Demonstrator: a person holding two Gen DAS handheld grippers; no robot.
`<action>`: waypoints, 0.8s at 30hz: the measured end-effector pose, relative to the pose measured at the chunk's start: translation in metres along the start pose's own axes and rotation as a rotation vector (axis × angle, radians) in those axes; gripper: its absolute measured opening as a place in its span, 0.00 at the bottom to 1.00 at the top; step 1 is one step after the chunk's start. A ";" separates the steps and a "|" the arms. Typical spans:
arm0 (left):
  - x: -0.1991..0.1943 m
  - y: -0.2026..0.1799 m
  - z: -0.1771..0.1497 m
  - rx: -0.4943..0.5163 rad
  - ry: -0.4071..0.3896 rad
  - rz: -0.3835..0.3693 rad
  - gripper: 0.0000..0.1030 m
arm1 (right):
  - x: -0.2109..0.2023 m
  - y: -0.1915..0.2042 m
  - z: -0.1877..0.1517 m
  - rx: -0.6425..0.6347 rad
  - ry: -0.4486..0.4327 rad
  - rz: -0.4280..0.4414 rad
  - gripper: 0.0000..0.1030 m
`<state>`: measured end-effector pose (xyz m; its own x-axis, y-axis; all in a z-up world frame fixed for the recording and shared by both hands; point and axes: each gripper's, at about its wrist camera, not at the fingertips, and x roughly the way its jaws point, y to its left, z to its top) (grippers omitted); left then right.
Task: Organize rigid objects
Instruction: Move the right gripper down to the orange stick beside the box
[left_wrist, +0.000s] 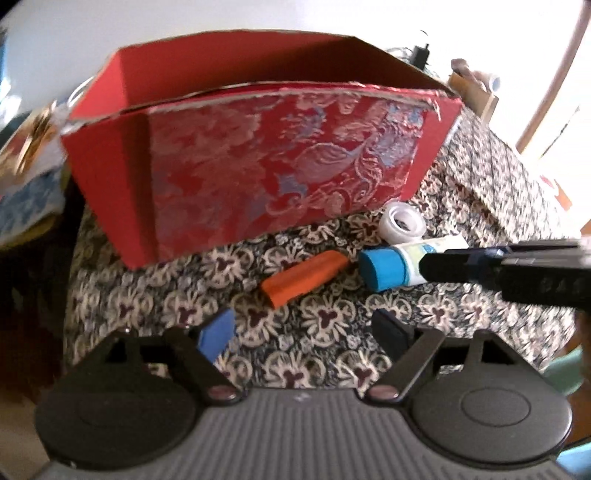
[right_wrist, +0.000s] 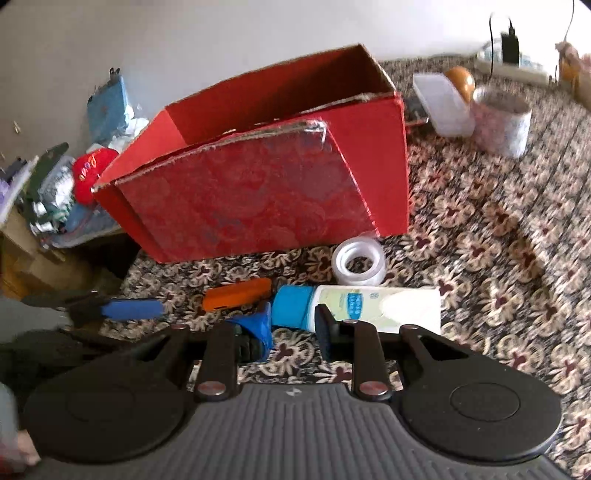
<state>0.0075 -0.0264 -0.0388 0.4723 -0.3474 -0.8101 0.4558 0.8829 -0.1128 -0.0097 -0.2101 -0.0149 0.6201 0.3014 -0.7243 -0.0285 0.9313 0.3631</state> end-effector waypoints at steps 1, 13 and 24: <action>0.004 -0.001 0.002 0.026 0.002 0.002 0.82 | 0.001 -0.002 0.002 0.019 0.007 0.011 0.08; 0.037 0.000 0.029 0.206 0.024 -0.089 0.61 | 0.026 -0.007 0.027 0.174 0.099 0.167 0.08; 0.044 0.011 0.028 0.157 0.060 -0.057 0.28 | 0.049 -0.010 0.032 0.237 0.186 0.230 0.07</action>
<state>0.0537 -0.0410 -0.0596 0.3987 -0.3719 -0.8383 0.5949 0.8005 -0.0722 0.0457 -0.2112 -0.0350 0.4652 0.5491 -0.6944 0.0450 0.7687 0.6380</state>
